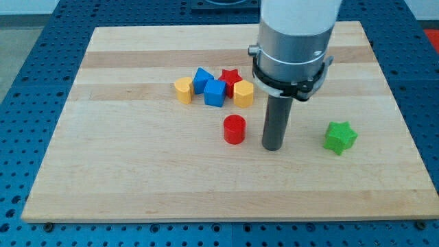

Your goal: Push the red circle below to the yellow heart

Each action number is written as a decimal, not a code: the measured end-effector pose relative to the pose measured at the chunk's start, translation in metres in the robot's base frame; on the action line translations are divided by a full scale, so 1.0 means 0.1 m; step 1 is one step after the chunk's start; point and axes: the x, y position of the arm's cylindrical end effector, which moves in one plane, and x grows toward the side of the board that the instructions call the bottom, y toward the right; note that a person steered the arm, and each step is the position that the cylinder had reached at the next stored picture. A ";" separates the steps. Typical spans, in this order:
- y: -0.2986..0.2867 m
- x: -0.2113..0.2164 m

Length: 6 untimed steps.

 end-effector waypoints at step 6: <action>-1.03 -0.26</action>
